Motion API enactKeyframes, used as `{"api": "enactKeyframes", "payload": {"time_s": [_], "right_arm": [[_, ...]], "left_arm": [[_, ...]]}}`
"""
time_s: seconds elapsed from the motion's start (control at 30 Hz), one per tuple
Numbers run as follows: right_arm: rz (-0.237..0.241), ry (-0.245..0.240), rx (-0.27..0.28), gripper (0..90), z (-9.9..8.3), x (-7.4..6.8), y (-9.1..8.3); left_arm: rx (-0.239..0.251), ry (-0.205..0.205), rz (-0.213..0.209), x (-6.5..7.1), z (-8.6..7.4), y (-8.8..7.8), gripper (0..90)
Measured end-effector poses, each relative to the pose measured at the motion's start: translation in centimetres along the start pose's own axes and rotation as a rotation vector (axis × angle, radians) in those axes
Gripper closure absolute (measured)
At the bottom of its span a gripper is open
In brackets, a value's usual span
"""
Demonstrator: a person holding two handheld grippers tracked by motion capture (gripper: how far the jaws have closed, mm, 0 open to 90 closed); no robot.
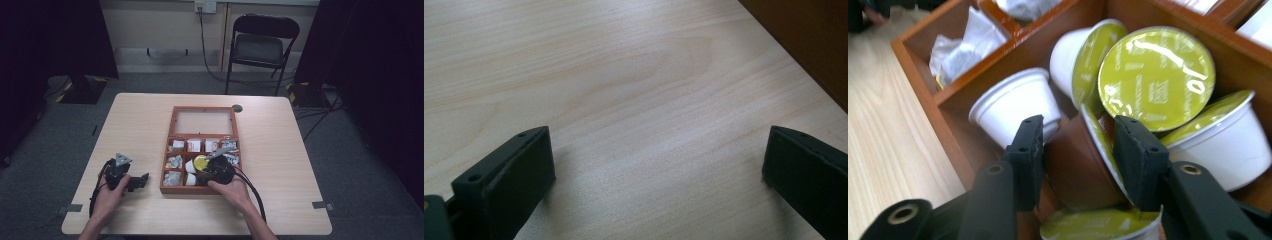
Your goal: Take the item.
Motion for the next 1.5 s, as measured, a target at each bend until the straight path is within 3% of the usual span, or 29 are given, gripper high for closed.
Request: {"api": "enactKeyframes", "payload": {"time_s": [0.4, 1.5], "right_arm": [[-0.002, 0.005, 0.093, 61.5, 0.6, -0.2, -1.2], [-0.01, 0.012, 0.201, 62.8, 2.2, -0.3, -3.8]], "left_arm": [[0.0, 0.0, 0.0, 0.0, 0.0, 0.0, 0.0], [0.0, 0.0, 0.0, 0.0, 0.0, 0.0, 0.0]]}}
Point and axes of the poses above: each handheld gripper's, and its own axes: y roughly forward along the jaws, z roughly out of its top, x roughly to its right, the point moved 4 cm from there along y, roughly forward along the jaws, and after that the axes turned 12 degrees about z, right-handed, at the moved point
